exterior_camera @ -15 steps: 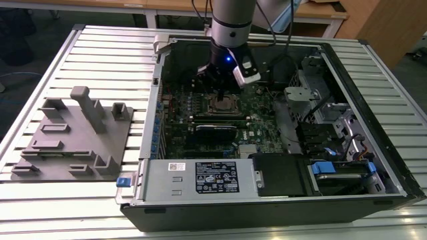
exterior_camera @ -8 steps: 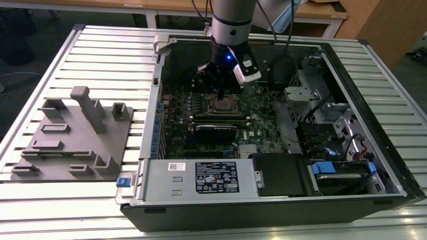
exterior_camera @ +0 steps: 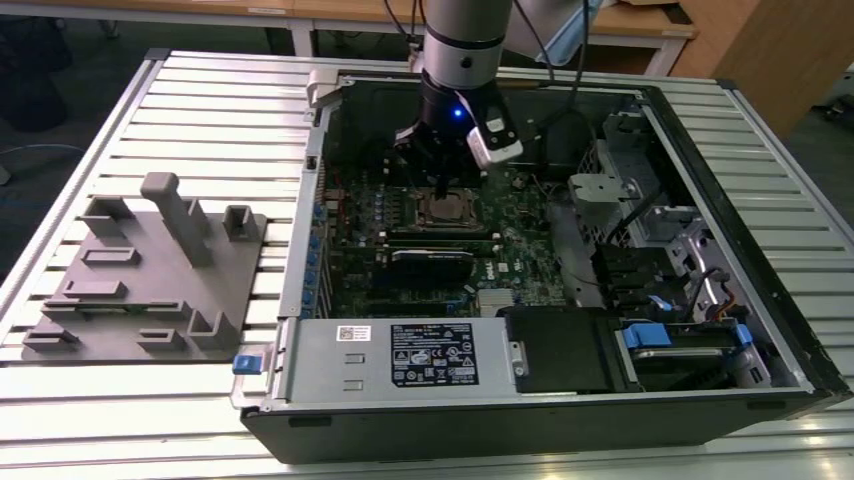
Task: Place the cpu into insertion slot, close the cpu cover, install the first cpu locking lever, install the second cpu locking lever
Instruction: 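Install the first cpu locking lever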
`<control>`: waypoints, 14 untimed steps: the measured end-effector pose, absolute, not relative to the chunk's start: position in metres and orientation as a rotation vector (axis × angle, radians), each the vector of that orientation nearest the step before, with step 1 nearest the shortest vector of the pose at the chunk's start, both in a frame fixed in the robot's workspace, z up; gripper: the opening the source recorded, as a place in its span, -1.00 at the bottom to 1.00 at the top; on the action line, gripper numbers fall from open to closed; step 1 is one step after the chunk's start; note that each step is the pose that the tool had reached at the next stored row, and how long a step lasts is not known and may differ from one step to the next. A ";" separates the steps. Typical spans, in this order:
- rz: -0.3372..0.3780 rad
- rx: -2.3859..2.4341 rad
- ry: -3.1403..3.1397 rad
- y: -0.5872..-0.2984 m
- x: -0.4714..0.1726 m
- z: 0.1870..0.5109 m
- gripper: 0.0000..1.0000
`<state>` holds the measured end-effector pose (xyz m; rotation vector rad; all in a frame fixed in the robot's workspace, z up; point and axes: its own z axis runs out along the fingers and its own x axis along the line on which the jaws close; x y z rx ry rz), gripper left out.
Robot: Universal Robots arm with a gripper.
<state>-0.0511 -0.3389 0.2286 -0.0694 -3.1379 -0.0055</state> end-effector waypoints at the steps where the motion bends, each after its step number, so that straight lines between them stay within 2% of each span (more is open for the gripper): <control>1: -0.005 -0.069 -3.138 -0.339 -0.051 0.229 -0.79; 14: -0.005 -0.069 -3.139 -0.339 -0.067 0.228 -0.79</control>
